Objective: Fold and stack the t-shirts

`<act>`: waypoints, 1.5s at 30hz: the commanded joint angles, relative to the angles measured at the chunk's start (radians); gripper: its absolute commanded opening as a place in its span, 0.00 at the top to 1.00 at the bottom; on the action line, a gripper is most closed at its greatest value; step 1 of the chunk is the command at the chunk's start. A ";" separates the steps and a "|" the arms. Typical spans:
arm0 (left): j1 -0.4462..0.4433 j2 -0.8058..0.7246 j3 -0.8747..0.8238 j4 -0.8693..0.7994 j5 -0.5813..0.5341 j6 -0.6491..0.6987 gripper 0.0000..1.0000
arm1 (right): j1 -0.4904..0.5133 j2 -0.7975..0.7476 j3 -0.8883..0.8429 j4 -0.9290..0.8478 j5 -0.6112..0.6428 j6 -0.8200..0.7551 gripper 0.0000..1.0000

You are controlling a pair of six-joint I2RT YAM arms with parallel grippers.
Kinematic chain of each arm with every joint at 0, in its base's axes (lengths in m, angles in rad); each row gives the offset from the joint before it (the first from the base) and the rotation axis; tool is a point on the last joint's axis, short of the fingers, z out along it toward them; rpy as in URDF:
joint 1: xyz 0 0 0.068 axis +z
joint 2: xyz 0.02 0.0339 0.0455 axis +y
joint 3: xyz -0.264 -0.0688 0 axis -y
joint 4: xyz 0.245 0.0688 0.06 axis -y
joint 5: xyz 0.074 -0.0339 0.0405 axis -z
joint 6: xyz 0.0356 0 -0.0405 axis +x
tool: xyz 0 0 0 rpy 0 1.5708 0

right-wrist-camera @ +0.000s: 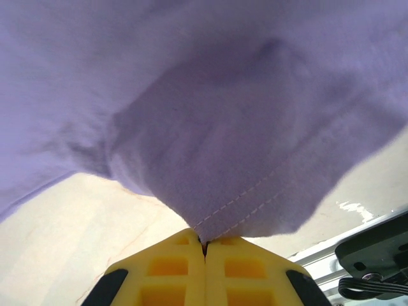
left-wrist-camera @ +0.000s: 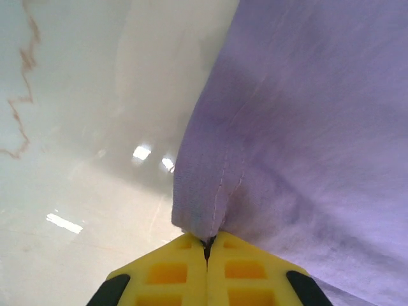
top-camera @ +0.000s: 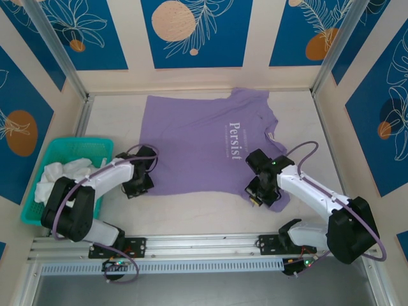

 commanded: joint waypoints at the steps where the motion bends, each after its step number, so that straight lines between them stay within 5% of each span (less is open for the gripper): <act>1: 0.008 -0.030 0.094 -0.078 -0.052 0.055 1.00 | 0.001 0.033 0.118 -0.056 0.066 -0.054 1.00; 16: 0.169 0.260 0.511 -0.127 0.006 0.174 1.00 | -0.146 0.589 0.803 -0.087 0.139 -0.424 1.00; 20: 0.225 0.381 0.598 -0.127 0.042 0.174 0.95 | -0.171 0.779 0.986 -0.109 0.117 -0.467 1.00; 22: 0.243 0.431 0.634 -0.126 0.053 0.168 0.84 | -0.187 0.873 1.085 -0.147 0.106 -0.472 1.00; 24: 0.256 0.471 0.679 -0.135 0.052 0.168 0.80 | -0.208 0.953 1.183 -0.185 0.076 -0.480 0.89; 26: 0.268 0.489 0.735 -0.149 0.048 0.162 0.51 | -0.237 1.009 1.300 -0.240 0.055 -0.479 0.65; 30: 0.270 0.477 0.832 -0.172 0.048 0.172 0.33 | -0.294 1.011 1.433 -0.306 0.038 -0.483 0.43; 33: 0.254 0.424 0.824 -0.159 0.080 0.175 0.30 | -0.312 0.890 1.314 -0.265 0.027 -0.510 0.41; 41: 0.114 0.276 0.494 0.012 0.278 0.209 0.43 | -0.433 0.380 0.421 0.057 -0.151 -0.424 0.52; 45: 0.054 0.337 0.443 0.033 0.333 0.261 0.46 | -0.516 0.305 0.241 0.100 -0.193 -0.436 0.53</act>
